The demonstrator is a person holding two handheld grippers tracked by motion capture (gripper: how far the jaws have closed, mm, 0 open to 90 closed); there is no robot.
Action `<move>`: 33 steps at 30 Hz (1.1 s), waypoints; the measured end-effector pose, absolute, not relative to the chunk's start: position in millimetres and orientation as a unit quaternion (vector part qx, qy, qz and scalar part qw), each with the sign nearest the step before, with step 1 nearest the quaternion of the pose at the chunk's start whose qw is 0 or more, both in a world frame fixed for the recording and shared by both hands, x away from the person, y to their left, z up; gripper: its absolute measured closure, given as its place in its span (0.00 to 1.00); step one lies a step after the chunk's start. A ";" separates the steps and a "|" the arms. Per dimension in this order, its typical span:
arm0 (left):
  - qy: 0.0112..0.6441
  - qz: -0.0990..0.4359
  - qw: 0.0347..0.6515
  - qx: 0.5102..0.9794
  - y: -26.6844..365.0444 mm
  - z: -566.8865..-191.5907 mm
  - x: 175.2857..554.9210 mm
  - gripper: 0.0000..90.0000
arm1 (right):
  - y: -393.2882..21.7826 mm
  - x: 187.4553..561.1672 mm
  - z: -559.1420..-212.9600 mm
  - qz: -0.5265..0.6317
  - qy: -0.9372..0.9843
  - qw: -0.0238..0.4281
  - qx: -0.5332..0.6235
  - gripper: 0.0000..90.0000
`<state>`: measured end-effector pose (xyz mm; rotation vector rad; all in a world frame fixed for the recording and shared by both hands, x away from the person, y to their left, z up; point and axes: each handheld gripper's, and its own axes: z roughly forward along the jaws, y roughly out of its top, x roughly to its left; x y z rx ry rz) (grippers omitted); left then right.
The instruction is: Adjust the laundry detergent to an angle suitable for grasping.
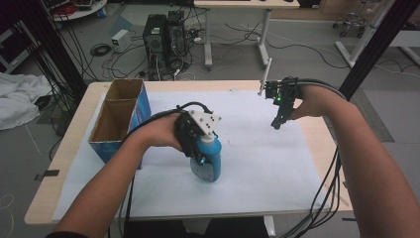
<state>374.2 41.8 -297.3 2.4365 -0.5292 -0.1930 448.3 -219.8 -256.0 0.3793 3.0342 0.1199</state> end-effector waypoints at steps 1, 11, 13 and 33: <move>-0.202 -0.071 0.313 0.925 42.3 -298.0 375.1 0.47 | -220.0 448.3 -256.2 0.039 0.991 0.040 0.125 0.13; -0.209 -0.084 0.309 0.924 43.2 -306.5 380.4 0.47 | -220.6 449.9 -259.5 0.038 0.991 0.037 0.125 0.13; -0.211 -0.088 0.310 0.923 43.0 -307.6 380.3 0.47 | -221.0 449.7 -259.3 0.040 0.990 0.037 0.129 0.13; -0.245 -0.091 0.307 0.915 37.9 -321.1 379.3 0.46 | -223.5 450.6 -260.1 0.041 0.990 0.038 0.127 0.13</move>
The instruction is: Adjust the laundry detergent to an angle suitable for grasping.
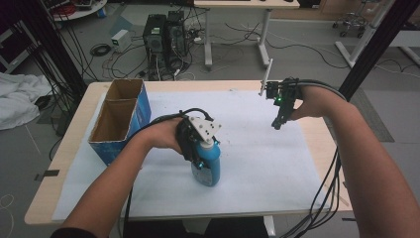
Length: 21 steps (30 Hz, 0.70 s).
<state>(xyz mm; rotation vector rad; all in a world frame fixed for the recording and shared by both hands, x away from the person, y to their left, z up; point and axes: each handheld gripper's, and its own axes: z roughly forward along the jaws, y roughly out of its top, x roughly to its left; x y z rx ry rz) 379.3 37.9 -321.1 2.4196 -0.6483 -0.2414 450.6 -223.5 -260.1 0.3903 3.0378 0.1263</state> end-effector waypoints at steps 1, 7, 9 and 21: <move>-0.243 -0.091 0.308 0.915 37.9 -321.9 378.9 0.46 | -223.7 450.7 -260.3 0.041 0.990 0.037 0.128 0.13; -0.246 -0.088 0.300 0.917 37.2 -327.5 376.9 0.46 | -223.4 451.2 -260.4 0.041 0.990 0.037 0.128 0.13; -0.248 -0.088 0.304 0.916 37.0 -329.5 375.9 0.46 | -223.1 451.7 -260.9 0.044 0.991 0.038 0.124 0.13; -0.256 -0.083 0.301 0.915 38.0 -329.8 373.5 0.46 | -221.1 451.0 -261.0 0.045 0.991 0.037 0.125 0.13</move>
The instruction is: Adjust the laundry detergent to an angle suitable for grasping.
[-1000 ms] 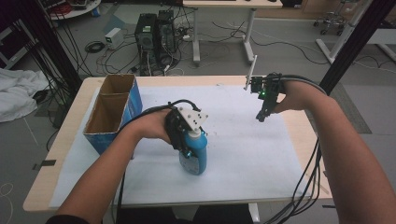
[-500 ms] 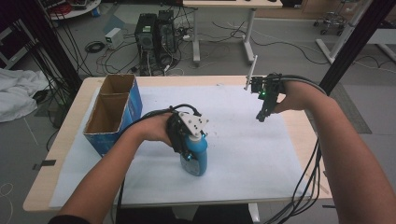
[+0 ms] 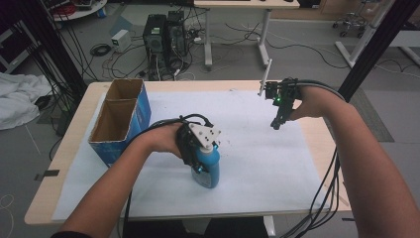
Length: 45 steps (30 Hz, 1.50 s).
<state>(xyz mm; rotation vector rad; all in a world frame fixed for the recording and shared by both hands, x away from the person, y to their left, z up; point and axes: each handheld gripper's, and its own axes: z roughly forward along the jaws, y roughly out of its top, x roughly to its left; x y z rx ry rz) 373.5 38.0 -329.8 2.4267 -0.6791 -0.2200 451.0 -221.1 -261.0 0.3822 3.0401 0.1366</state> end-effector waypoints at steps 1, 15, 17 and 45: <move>-0.253 -0.082 0.303 0.915 37.7 -330.0 373.3 0.46 | -220.8 450.9 -260.9 0.044 0.990 0.037 0.125 0.13; -0.232 -0.088 0.314 0.916 37.6 -328.2 374.1 0.37 | -221.1 449.2 -260.1 0.044 0.990 0.039 0.128 0.13; -0.227 -0.086 0.314 0.918 38.9 -327.3 373.6 0.35 | -221.1 449.0 -260.0 0.044 0.990 0.038 0.129 0.13; -0.177 -0.062 0.332 0.924 67.6 -304.2 368.0 0.26 | -216.1 450.8 -260.6 0.048 0.991 0.039 0.121 0.13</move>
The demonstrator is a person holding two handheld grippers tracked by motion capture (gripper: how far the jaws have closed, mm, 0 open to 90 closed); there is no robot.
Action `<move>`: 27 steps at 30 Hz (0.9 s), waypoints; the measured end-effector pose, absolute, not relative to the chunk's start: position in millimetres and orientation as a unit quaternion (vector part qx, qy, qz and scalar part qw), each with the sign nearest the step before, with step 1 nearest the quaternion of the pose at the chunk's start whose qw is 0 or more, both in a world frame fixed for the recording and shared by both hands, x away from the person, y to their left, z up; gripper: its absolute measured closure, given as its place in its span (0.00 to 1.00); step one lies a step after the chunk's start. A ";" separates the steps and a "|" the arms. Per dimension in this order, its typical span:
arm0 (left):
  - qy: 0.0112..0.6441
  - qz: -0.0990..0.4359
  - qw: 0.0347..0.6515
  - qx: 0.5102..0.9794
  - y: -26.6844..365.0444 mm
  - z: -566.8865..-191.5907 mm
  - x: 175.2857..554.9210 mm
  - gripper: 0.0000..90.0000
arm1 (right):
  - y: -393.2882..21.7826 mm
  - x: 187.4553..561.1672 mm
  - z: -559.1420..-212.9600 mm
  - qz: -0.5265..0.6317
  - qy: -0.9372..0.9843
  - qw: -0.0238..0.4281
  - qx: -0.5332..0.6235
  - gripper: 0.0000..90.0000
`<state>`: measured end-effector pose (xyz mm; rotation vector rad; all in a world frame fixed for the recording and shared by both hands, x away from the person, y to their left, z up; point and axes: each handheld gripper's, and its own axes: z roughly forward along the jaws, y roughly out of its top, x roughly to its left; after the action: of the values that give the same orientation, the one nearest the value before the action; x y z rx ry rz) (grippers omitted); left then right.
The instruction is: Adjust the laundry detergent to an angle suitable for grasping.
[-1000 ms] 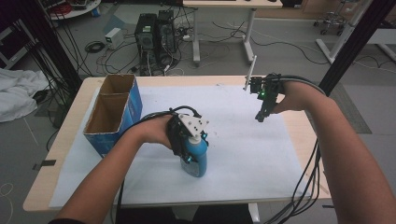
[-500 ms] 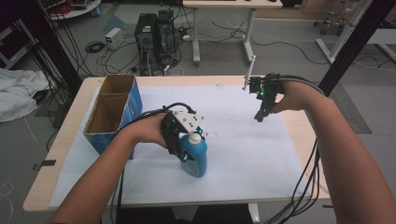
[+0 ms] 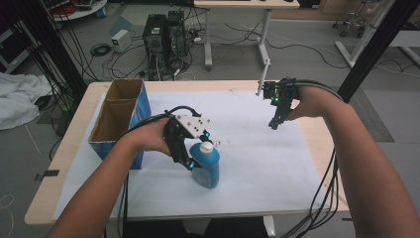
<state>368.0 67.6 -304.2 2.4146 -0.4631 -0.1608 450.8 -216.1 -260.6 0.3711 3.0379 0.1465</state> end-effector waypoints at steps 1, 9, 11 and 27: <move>-0.176 -0.060 0.332 0.925 68.9 -303.4 367.5 0.26 | -216.0 450.9 -260.7 0.049 0.991 0.039 0.119 0.13; -0.157 -0.057 0.335 0.927 79.2 -297.8 368.3 0.23 | -213.8 452.3 -261.3 0.048 0.991 0.037 0.117 0.13; -0.155 -0.058 0.336 0.927 81.4 -297.0 368.9 0.23 | -213.5 452.7 -261.4 0.049 0.991 0.037 0.116 0.13; -0.113 -0.029 0.336 0.935 108.5 -287.6 373.4 0.20 | -208.3 457.3 -263.1 0.051 0.992 0.034 0.115 0.13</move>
<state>373.4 108.5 -287.6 2.4375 -0.2948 -0.0750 457.3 -208.3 -263.1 0.3525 3.0495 0.1578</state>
